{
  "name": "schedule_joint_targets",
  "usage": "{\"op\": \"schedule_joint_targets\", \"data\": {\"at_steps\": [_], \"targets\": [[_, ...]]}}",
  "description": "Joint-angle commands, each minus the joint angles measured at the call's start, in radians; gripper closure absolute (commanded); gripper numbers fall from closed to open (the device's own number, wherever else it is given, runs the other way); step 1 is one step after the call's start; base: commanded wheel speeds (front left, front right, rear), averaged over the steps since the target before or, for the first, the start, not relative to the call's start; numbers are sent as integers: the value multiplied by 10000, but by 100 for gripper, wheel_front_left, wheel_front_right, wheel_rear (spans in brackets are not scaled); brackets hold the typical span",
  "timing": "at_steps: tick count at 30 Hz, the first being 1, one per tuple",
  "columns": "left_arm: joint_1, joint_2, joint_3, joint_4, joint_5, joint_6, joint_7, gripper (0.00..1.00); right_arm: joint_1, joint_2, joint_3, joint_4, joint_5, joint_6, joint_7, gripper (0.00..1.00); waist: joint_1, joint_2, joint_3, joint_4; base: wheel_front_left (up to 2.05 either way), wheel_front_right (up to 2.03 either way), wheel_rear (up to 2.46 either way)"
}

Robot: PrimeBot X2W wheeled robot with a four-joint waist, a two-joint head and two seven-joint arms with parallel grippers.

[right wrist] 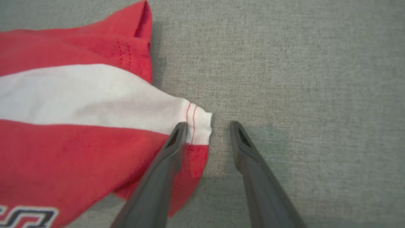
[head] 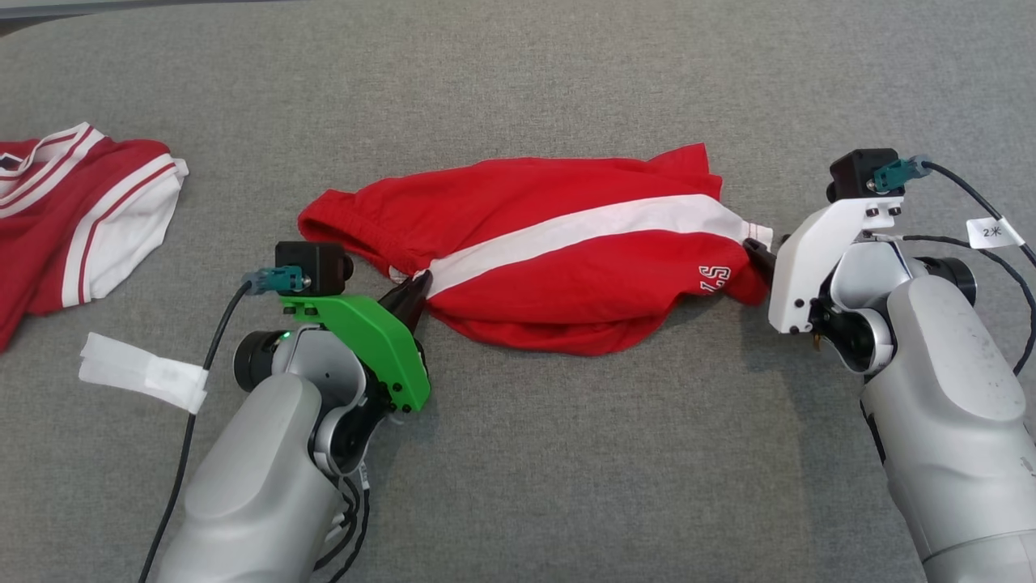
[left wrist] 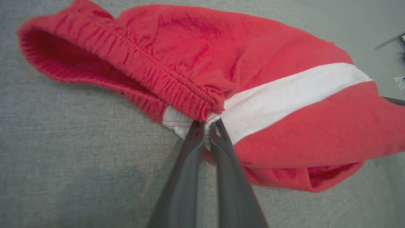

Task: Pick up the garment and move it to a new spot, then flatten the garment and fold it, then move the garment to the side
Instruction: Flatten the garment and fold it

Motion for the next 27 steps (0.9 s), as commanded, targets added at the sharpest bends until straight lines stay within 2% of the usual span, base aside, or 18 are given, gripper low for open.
{"op": "schedule_joint_targets", "data": {"at_steps": [1, 2, 3, 4, 6, 12, 19, 24, 27], "targets": [[-66, 41, 2, 52, 73, 53, -32, 100, 46, 19, 63, 140, 73, -7, 90, 31, 0, 0, 7, 31, 0, 0, 0], [-57, 37, -12, 59, 73, 52, -40, 100, 50, 30, 77, 169, 141, -7, 116, 45, 0, 0, 9, 44, 0, 0, 0], [-46, 32, -25, 71, 72, 51, -45, 100, 48, 46, 112, 209, 220, -5, 183, 54, 0, 0, 10, 61, 0, 0, 0], [-37, 33, -39, 97, 72, 66, -41, 100, 43, 44, 140, 234, 269, -4, 215, 57, 0, 0, 12, 76, 0, 0, 0], [-49, 35, -48, 107, 81, 77, -67, 100, 5, -9, 219, 273, 268, -4, 259, 100, 0, 0, 30, 95, 0, 0, 0], [-124, -52, 17, 62, -11, 81, -310, 100, -126, -126, 302, 166, 353, -11, -259, 100, 0, 0, -29, 121, 0, 0, 0], [-822, -344, 741, -566, -1044, -157, -641, 100, -711, -485, 153, -824, 449, -8, -1430, 100, 0, 0, -266, 71, 0, 0, 0], [-1586, -333, 1120, -773, -1607, -242, -285, 100, -1311, -589, -15, -1270, 415, -7, -1522, 100, 0, 0, -178, -55, 0, 0, 0], [-2756, -336, 1720, -877, -2267, -163, 103, 100, -2252, -703, 295, -1459, 507, -8, -1376, 100, 0, 0, 321, -330, 0, 0, 0]]}}
